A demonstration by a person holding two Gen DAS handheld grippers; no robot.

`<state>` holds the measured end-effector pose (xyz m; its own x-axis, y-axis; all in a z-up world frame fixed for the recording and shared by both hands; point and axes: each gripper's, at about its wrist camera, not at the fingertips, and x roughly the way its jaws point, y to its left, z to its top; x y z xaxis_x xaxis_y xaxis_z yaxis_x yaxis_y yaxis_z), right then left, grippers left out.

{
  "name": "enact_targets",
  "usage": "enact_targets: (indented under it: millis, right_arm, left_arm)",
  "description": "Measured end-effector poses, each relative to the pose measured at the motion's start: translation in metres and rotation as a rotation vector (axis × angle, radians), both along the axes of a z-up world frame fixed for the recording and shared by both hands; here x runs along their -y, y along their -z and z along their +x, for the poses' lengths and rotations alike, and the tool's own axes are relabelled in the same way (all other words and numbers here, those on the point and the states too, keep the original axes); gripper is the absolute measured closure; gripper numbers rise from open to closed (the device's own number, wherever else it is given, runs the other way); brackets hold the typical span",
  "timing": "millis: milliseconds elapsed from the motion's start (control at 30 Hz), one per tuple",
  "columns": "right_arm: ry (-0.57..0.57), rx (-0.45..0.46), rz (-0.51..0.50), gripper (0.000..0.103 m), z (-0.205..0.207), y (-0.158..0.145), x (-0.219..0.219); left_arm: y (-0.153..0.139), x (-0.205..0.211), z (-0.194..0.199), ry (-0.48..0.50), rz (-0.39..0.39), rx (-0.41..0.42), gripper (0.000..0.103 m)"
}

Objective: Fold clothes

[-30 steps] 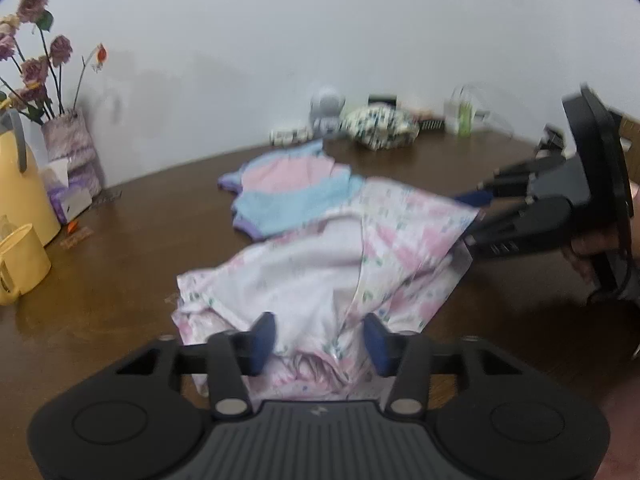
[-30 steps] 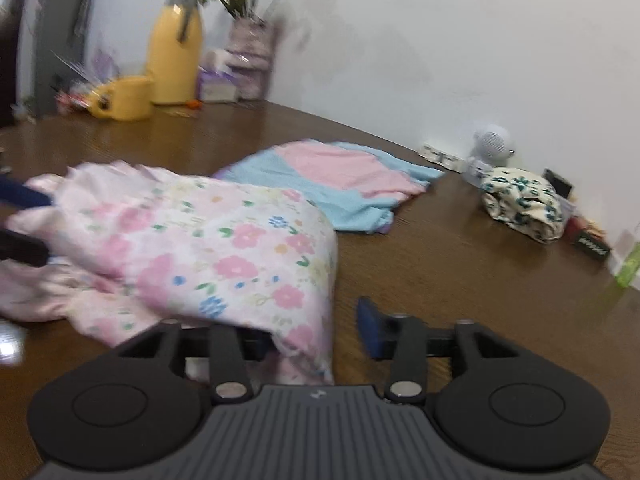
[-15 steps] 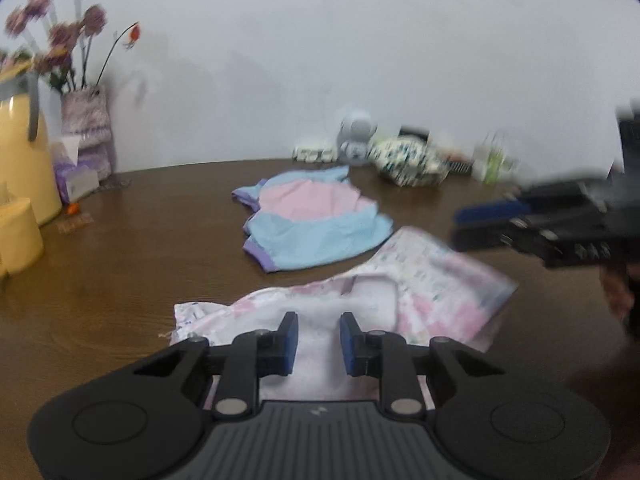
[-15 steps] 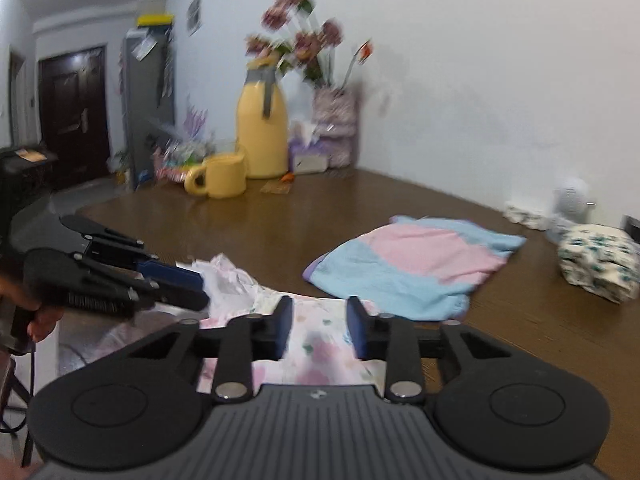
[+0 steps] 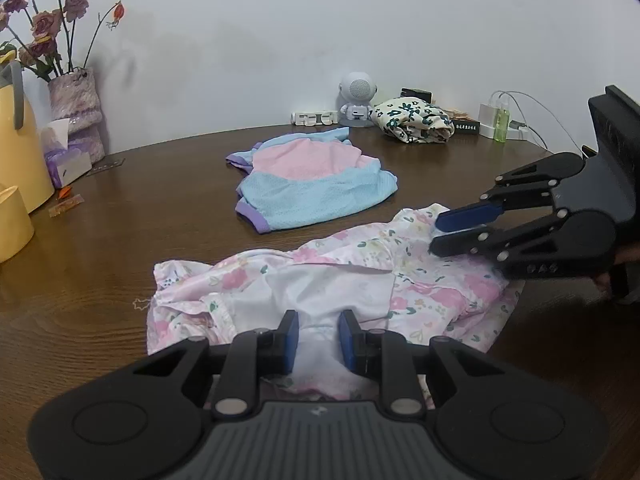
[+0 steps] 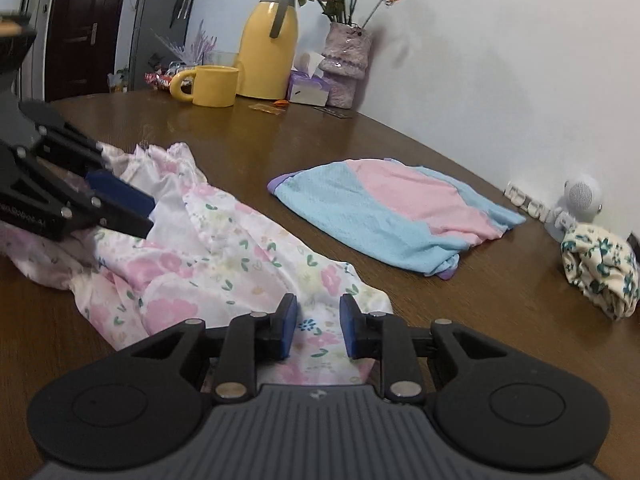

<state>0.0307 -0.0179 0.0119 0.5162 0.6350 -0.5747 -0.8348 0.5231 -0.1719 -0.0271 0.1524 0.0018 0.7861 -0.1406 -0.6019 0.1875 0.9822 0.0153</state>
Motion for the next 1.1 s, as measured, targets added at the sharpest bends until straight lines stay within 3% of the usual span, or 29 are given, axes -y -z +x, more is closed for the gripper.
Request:
enact_targets:
  millis: [200, 333, 467, 633, 767, 967, 1033, 1067, 1100]
  right_arm:
    - [-0.044, -0.072, 0.030, 0.080, 0.008, -0.018, 0.010]
    - [-0.073, -0.072, -0.036, 0.080, 0.006, -0.004, 0.009]
    - [-0.064, -0.088, -0.029, 0.080, 0.005, -0.003, 0.010]
    - [-0.103, -0.190, 0.076, 0.065, 0.033, -0.029, 0.029]
    - [-0.080, -0.227, 0.071, 0.065, 0.073, -0.047, 0.032]
    - [-0.156, -0.468, 0.134, 0.065, 0.111, -0.023, 0.021]
    - [-0.197, -0.485, 0.142, 0.065, 0.112, -0.019, 0.018]
    - [-0.211, -0.484, 0.128, 0.067, 0.111, -0.017, 0.014]
    - [-0.224, -0.489, 0.103, 0.077, 0.110, -0.016, 0.012]
  left_arm:
    - [0.001, 0.001, 0.000, -0.004, 0.003, 0.004, 0.083]
    - [0.001, 0.000, 0.000, -0.007, -0.001, 0.005, 0.083]
    - [0.000, 0.000, 0.000, -0.004, 0.003, 0.002, 0.083]
    - [-0.001, 0.000, 0.000, 0.013, 0.019, 0.005, 0.082]
    - [-0.002, -0.002, 0.003, 0.024, 0.021, -0.004, 0.081]
    - [-0.004, -0.003, 0.007, 0.042, 0.031, -0.025, 0.079]
    - [-0.005, -0.004, 0.009, 0.043, 0.030, -0.035, 0.079]
    - [-0.006, -0.005, 0.010, 0.043, 0.031, -0.040, 0.079]
    - [-0.006, -0.005, 0.010, 0.044, 0.033, -0.044, 0.079]
